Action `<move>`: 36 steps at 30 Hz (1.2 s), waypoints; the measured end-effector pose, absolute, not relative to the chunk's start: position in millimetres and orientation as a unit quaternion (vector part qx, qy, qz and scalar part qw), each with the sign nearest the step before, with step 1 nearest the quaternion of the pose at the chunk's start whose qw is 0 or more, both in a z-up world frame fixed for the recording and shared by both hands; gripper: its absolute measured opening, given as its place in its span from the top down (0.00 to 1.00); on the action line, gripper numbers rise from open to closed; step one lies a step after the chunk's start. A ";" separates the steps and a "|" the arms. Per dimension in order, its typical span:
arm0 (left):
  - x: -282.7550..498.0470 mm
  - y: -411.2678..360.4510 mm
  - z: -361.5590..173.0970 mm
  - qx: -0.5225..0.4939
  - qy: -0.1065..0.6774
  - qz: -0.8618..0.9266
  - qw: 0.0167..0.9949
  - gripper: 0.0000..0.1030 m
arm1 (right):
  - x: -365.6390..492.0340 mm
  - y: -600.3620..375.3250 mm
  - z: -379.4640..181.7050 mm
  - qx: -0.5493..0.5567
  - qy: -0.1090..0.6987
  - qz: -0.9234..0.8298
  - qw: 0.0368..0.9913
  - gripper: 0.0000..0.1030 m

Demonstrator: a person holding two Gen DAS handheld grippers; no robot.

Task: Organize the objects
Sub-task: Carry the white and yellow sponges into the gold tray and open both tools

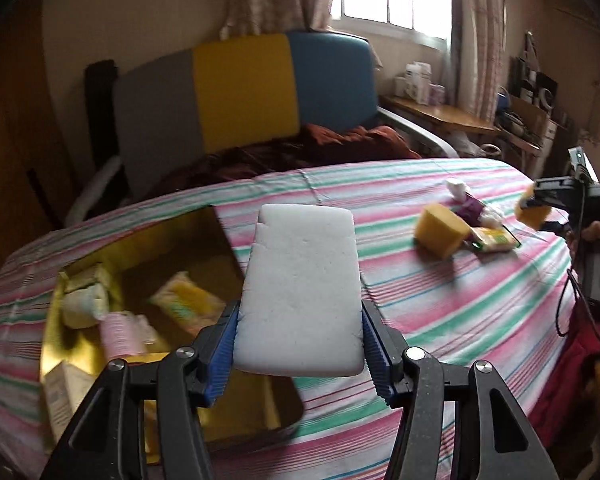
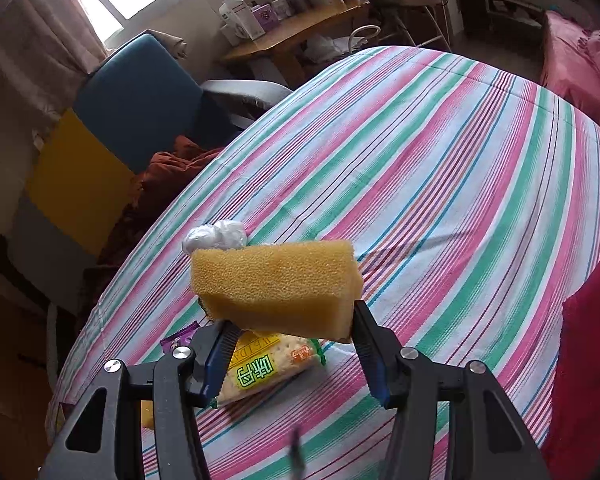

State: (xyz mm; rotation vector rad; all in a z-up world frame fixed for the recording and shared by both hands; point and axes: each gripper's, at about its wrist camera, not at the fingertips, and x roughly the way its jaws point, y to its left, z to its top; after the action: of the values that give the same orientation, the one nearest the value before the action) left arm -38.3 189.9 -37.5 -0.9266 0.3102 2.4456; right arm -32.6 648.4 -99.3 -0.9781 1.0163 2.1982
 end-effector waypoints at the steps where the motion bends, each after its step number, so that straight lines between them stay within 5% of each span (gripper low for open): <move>1: -37.6 185.8 -35.6 -0.337 0.112 0.902 0.247 0.44 | -32.7 646.4 -97.7 -0.360 0.371 0.816 0.260 0.45; 20: -40.2 116.6 -31.8 -0.336 0.070 0.918 0.197 0.43 | -62.9 553.3 -73.0 -0.397 0.268 0.858 0.186 0.45; 36: -57.1 57.1 -46.6 -0.360 0.008 0.920 0.152 0.43 | -107.6 318.6 -44.7 -0.431 0.148 0.886 -0.090 0.45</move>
State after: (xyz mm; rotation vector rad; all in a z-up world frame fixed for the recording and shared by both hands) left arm -57.1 57.1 -46.6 -1.0338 0.0237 2.6423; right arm -107.6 318.6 -44.7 -1.4380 0.4927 2.9532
